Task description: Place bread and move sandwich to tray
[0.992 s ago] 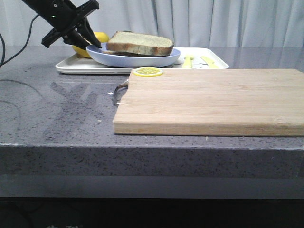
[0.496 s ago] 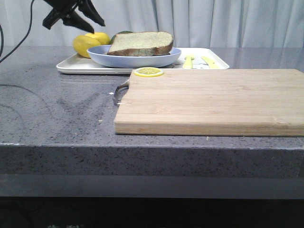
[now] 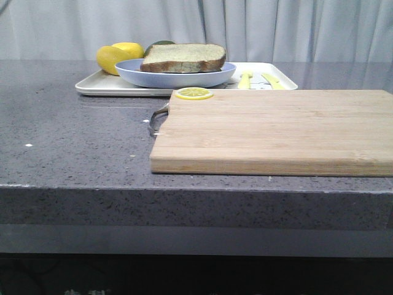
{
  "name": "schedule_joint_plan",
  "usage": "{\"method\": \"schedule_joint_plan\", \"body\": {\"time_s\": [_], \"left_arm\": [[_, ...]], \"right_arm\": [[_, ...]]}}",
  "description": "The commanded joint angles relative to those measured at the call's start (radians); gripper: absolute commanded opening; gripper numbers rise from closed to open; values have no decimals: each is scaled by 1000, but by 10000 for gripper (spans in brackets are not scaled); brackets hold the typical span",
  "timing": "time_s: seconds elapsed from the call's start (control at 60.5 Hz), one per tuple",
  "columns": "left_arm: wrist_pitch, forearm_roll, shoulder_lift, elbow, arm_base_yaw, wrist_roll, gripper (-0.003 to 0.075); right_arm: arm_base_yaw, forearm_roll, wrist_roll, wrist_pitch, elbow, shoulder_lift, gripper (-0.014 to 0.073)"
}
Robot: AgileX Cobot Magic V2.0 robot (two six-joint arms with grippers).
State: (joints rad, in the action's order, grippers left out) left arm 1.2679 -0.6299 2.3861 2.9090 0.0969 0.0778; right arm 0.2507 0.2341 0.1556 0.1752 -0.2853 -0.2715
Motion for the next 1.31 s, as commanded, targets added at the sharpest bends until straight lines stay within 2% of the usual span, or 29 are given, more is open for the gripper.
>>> {"method": "schedule_joint_plan", "body": {"time_s": [0.0, 0.248, 0.331, 0.397, 0.562, 1.025, 1.158, 1.29], "left_arm": [[-10, 57, -132, -48, 27, -5, -20], [-10, 438, -406, -532, 145, -38, -20], [-34, 578, -505, -698, 167, -6, -20], [-77, 630, -581, -823, 167, 19, -20], [-247, 640, -812, -1128, 162, 32, -20], [-902, 640, -1536, -2015, 162, 48, -20], [-1013, 640, -1789, -2209, 162, 48, -20], [-1047, 650, -2036, -2352, 162, 48, -20]], "right_arm": [[1, 6, 0, -83, -28, -6, -60], [1, 6, 0, -82, -28, -6, -60], [1, 6, 0, -81, -28, -6, -60], [1, 6, 0, -80, -28, -6, -60], [1, 6, 0, -76, -28, -6, -60], [1, 6, 0, -76, -28, -6, -60], [1, 6, 0, -76, -28, -6, -60], [1, 6, 0, -74, -28, -6, -60]]}}
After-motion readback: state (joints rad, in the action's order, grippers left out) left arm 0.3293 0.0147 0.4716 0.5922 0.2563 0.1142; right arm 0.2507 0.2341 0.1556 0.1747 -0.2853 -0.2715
